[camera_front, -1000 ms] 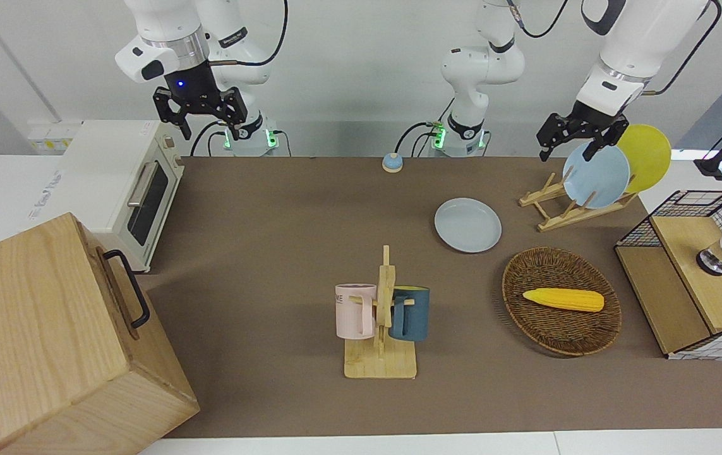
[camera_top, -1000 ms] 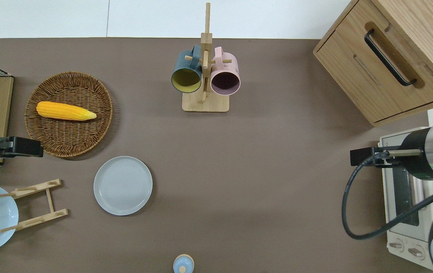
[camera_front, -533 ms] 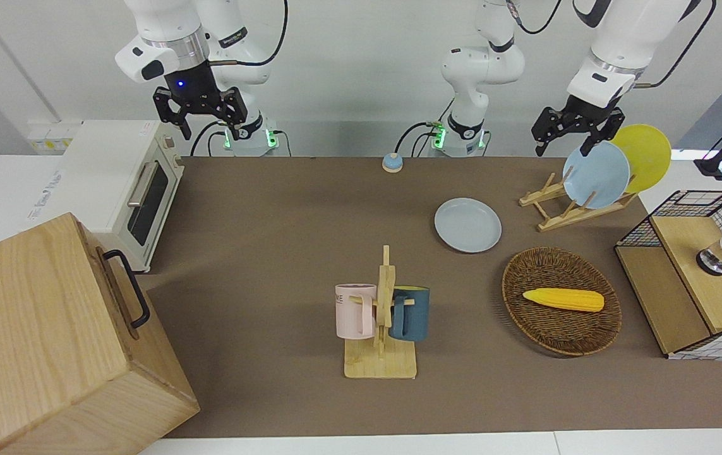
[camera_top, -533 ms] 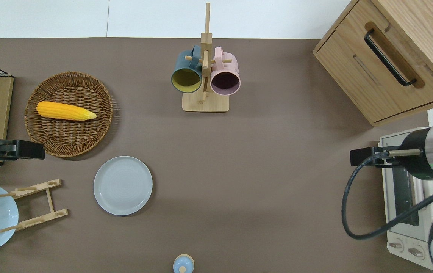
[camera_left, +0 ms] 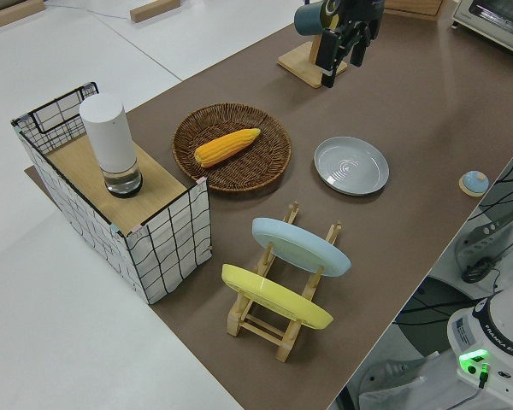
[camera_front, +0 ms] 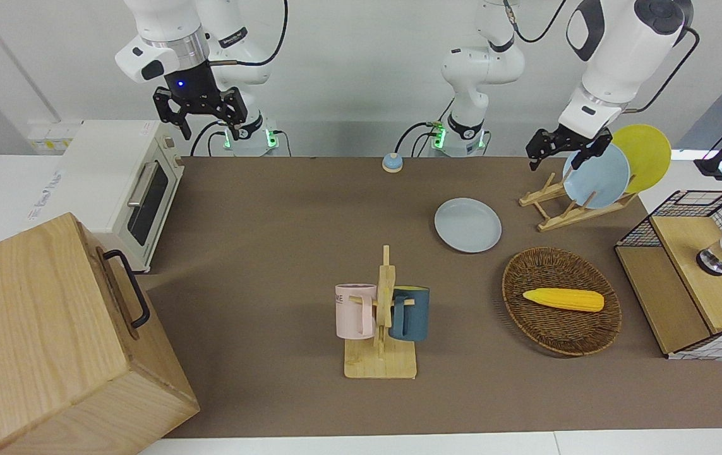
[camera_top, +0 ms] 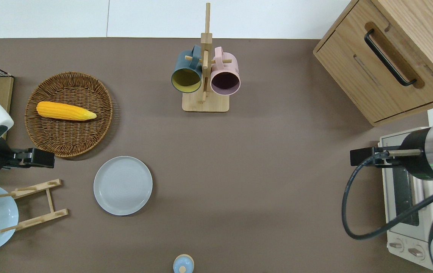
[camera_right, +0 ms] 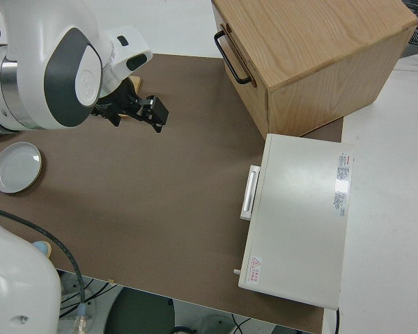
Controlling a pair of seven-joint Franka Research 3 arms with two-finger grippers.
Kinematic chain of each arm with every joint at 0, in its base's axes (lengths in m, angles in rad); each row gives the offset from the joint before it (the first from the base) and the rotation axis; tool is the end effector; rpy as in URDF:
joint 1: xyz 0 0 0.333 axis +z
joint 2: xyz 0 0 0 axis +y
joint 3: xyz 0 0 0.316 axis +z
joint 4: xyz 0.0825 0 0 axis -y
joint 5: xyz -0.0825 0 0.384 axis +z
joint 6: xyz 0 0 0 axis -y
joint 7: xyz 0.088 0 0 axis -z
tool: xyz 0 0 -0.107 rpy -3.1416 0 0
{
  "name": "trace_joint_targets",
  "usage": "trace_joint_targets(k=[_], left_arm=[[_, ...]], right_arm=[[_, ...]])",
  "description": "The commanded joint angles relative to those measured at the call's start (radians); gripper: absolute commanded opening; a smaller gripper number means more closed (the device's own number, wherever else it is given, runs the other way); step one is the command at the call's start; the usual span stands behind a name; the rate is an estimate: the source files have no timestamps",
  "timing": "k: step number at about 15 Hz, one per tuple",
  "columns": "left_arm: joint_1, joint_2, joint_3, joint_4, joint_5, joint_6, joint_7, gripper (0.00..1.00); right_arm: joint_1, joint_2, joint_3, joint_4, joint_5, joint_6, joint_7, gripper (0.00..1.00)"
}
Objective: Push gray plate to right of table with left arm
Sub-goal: 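Move the left gripper down beside the gray plate's edge nearest the robot's left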
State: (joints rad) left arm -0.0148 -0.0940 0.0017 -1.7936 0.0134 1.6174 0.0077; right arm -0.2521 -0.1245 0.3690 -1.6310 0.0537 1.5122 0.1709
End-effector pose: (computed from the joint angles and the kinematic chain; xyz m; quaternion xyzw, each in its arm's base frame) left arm 0.5228 -0.0054 0.5740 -0.9991 0.0110 0.0411 0.0067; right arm 0.5061 0.0786 0.6526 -0.9996 0.0268 0.0019 0.0042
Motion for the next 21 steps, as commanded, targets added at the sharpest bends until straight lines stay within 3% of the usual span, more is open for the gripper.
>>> trace_joint_targets(k=[1,10,17,21], left_arm=[[0.021,-0.029,0.0,-0.15,0.01,0.088,-0.002,0.99],[0.029,-0.069,0.009,-0.354,-0.049,0.19,-0.011,0.99],[0.027,-0.07,0.009,-0.55,-0.05,0.435,-0.009,0.99],[0.027,-0.014,0.007,-0.656,-0.111,0.64,-0.009,0.99]], right_arm=[[-0.024,-0.027,0.014,-0.027,0.021,-0.001,0.012,0.996],[-0.026,-0.027,0.014,-0.027,0.021,0.0,0.01,0.996],[-0.024,-0.027,0.014,-0.027,0.021,0.0,0.01,0.996],[-0.024,-0.027,0.014,-0.027,0.021,-0.001,0.012,0.996]])
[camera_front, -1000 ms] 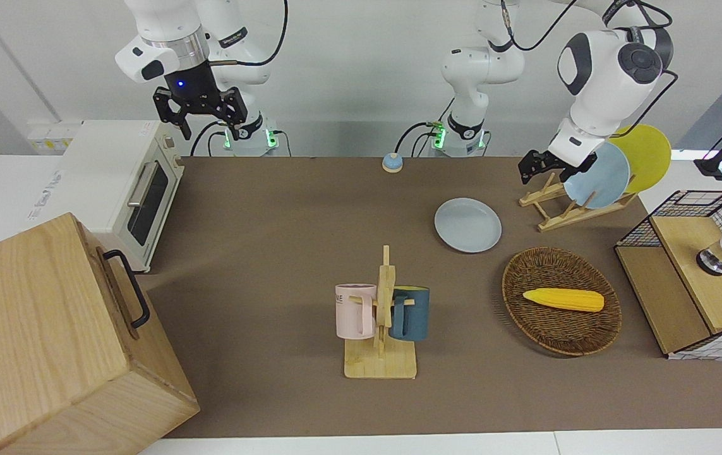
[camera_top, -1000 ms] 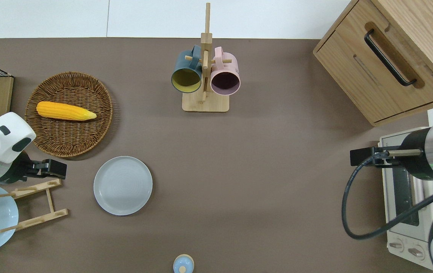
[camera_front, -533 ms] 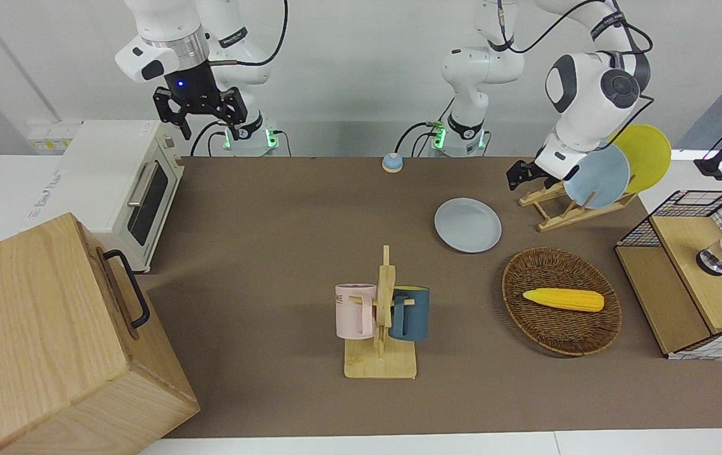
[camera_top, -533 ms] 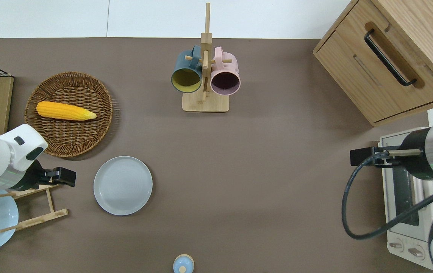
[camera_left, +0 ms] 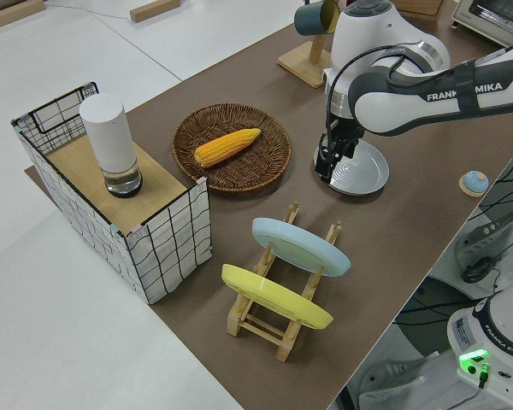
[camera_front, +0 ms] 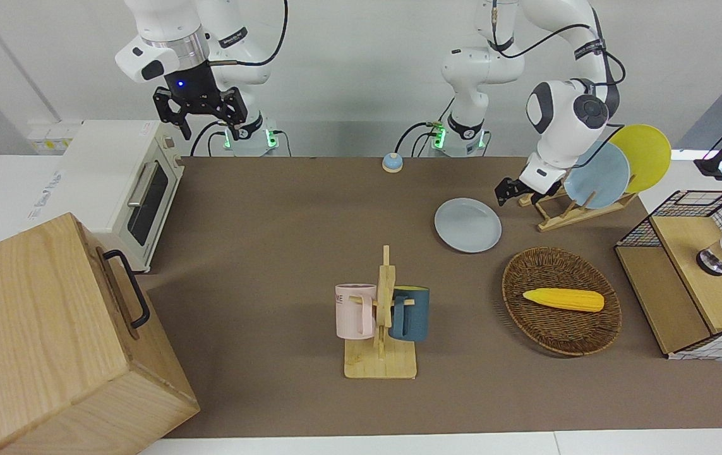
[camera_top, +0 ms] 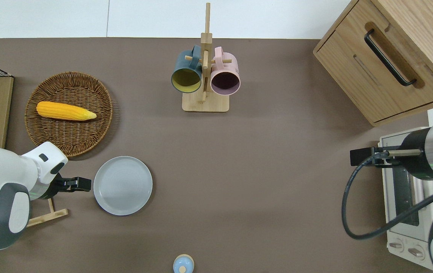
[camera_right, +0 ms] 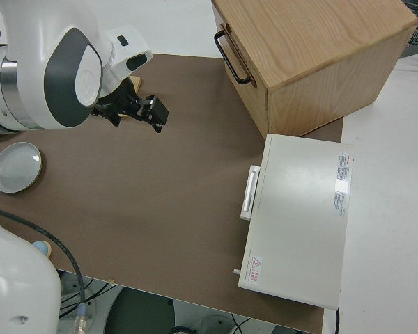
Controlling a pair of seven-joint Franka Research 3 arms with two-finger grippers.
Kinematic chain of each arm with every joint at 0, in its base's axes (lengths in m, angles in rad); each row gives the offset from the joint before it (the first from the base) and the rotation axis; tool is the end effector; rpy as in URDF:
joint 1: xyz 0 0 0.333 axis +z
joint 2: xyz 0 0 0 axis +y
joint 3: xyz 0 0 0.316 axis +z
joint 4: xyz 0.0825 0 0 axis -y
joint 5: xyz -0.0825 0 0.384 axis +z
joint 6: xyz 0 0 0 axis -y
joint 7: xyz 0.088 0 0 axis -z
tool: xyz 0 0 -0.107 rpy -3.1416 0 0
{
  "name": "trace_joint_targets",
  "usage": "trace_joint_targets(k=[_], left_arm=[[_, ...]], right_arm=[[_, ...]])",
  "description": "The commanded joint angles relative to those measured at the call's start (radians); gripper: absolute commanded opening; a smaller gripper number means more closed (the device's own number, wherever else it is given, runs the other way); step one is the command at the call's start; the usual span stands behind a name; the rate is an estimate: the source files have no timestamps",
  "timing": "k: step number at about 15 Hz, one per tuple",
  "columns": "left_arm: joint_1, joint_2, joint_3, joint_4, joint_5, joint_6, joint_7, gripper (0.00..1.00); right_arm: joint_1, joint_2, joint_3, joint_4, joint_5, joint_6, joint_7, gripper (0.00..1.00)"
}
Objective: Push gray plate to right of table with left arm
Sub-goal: 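Move the left gripper down beside the gray plate's edge nearest the robot's left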
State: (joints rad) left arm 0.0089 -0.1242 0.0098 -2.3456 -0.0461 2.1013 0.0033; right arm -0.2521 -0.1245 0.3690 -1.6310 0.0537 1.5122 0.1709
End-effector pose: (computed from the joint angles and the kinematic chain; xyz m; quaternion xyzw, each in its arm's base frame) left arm 0.4728 0.0067 0.3731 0.9978 0.0204 -0.0598 0.0204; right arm 0.5061 0.0786 0.6526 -0.9996 0.0268 0.0019 0.0042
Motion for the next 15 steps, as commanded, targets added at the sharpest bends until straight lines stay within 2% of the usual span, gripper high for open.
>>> trace_joint_targets(k=[1,8,10,13,14,15], left_arm=[[0.003,0.024,-0.005,-0.127,-0.054,0.193,-0.005,0.99],[0.003,0.069,-0.008,-0.136,-0.057,0.233,-0.005,0.97],[0.0,0.077,-0.011,-0.136,-0.057,0.244,-0.005,0.87],[-0.004,0.089,-0.013,-0.136,-0.06,0.258,-0.008,0.67],[-0.004,0.089,-0.013,-0.138,-0.075,0.261,-0.008,0.57],[-0.004,0.089,-0.013,-0.138,-0.092,0.261,-0.008,0.4]], right_arm=[[-0.024,-0.027,0.014,-0.027,0.021,0.0,0.01,0.996],[-0.024,-0.027,0.014,-0.027,0.021,-0.001,0.01,0.996],[-0.024,-0.027,0.014,-0.027,0.021,0.0,0.012,0.996],[-0.024,-0.027,0.014,-0.027,0.021,0.0,0.012,0.996],[-0.024,-0.027,0.014,-0.027,0.021,0.0,0.01,0.996],[-0.024,-0.027,0.014,-0.027,0.021,0.0,0.012,0.996]])
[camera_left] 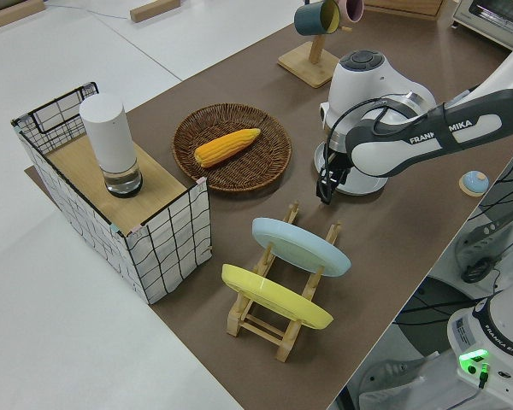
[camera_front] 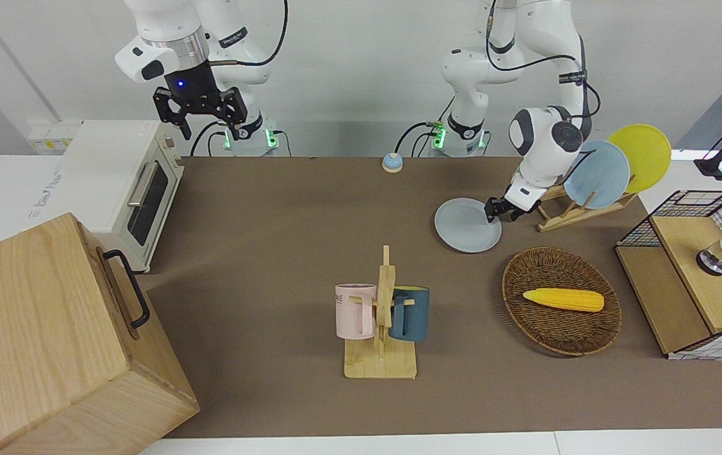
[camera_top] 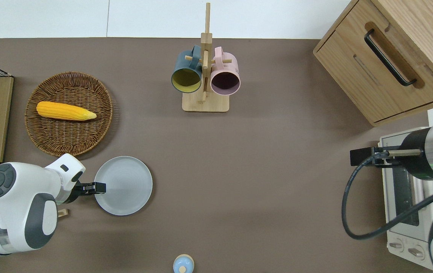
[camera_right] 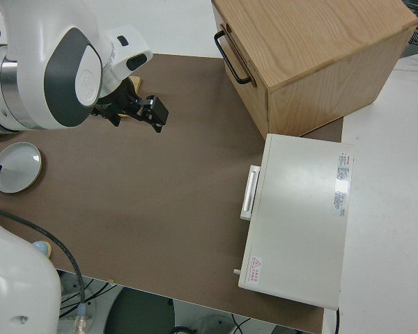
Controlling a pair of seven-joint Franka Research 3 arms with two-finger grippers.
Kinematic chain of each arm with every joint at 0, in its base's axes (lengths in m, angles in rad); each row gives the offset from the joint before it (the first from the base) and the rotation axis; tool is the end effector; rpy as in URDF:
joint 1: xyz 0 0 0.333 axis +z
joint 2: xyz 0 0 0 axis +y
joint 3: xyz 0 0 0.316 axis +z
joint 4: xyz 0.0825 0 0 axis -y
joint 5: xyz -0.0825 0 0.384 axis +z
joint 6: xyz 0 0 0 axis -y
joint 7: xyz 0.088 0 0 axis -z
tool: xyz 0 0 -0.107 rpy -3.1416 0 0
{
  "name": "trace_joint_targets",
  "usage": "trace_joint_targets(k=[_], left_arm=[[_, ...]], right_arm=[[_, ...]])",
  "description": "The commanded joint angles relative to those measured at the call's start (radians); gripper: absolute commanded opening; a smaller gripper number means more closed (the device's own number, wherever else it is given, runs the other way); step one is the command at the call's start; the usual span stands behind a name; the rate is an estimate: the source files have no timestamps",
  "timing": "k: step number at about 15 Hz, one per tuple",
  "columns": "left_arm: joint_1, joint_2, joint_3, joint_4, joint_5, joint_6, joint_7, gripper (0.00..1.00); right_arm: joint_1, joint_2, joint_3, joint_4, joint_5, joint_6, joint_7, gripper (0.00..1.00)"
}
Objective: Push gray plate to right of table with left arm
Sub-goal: 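Push the gray plate with the left gripper across the table toward the right arm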
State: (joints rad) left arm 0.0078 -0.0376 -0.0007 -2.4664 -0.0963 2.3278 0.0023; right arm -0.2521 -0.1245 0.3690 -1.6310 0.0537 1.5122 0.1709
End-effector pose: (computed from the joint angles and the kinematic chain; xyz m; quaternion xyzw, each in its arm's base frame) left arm 0.4609 0.0016 0.3000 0.9975 0.0372 -0.0503 0.0335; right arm 0.5061 0.0786 0.6526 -0.9996 0.0268 0.0019 0.0042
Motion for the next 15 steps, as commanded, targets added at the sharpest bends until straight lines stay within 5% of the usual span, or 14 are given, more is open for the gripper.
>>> trace_joint_targets(k=[1,5,15], left_arm=[[-0.005,0.002,-0.002,-0.017,-0.051,0.036,-0.007,0.28],[-0.009,0.002,-0.007,-0.017,-0.065,0.045,-0.059,0.0],[-0.058,0.002,-0.048,-0.023,-0.089,0.054,-0.12,0.0]], right_arm=[[-0.024,-0.027,0.014,-0.027,0.021,0.0,0.012,0.996],[-0.024,-0.027,0.014,-0.027,0.021,0.0,0.01,0.996],[-0.024,-0.027,0.014,-0.027,0.021,0.0,0.01,0.996]])
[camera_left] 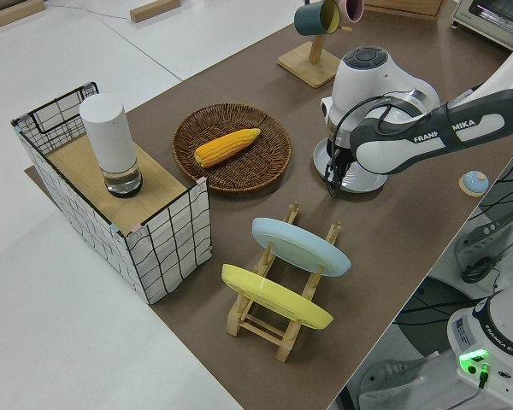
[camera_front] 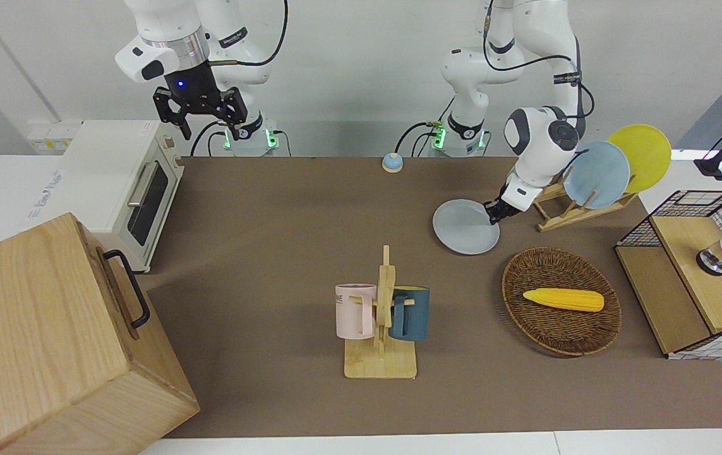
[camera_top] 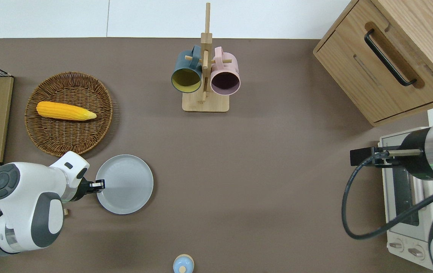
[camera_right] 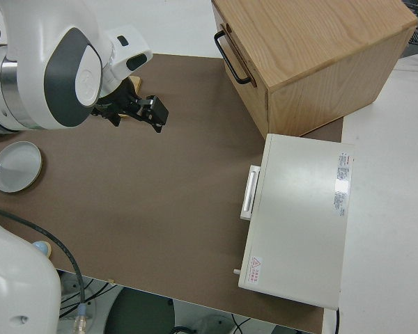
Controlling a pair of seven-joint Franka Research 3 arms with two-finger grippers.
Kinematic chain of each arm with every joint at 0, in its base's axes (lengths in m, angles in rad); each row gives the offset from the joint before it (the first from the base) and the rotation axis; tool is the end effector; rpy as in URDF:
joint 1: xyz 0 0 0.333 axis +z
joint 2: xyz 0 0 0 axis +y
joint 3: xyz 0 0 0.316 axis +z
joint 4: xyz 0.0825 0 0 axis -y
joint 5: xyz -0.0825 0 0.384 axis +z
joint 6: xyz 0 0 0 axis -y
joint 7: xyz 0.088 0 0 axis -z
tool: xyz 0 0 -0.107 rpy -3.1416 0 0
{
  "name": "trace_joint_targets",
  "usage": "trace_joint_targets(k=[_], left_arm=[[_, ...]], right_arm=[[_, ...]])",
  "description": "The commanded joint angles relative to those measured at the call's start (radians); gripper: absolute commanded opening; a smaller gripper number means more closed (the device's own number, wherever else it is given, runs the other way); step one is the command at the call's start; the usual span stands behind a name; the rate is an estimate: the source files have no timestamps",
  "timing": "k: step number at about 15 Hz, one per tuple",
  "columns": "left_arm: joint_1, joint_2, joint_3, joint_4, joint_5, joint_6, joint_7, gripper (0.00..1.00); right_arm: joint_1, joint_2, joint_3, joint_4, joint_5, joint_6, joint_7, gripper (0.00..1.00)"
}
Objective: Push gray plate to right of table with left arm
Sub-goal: 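Push the gray plate with the left gripper across the table toward the right arm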
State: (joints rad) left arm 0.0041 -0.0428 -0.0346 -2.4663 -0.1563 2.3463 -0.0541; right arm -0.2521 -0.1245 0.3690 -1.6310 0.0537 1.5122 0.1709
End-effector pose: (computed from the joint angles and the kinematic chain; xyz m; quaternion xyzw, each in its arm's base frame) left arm 0.4630 -0.0164 0.3040 0.9955 0.0686 -0.0406 0.0512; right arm 0.5061 0.0786 0.6526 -0.9996 0.0268 0.0019 0.0042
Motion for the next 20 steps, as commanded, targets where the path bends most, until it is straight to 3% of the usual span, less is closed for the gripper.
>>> trace_joint_targets(k=[1,11,14,20], left_arm=[[-0.074,0.009,-0.014,-0.023,-0.035,0.036,-0.079,0.0],[-0.346,0.03,-0.008,-0.01,-0.08,0.082,-0.326,0.0],[-0.424,0.037,-0.004,0.009,-0.137,0.093,-0.368,0.0],[-0.568,0.132,-0.001,0.058,-0.273,0.195,-0.371,0.0]], right_arm=[[-0.024,-0.027,0.014,-0.027,0.021,0.0,0.012,0.996],[-0.024,-0.027,0.014,-0.027,0.021,0.0,0.012,0.996],[-0.026,-0.027,0.014,-0.027,0.021,0.0,0.01,0.996],[-0.024,-0.027,0.014,-0.027,0.021,-0.001,0.012,0.996]])
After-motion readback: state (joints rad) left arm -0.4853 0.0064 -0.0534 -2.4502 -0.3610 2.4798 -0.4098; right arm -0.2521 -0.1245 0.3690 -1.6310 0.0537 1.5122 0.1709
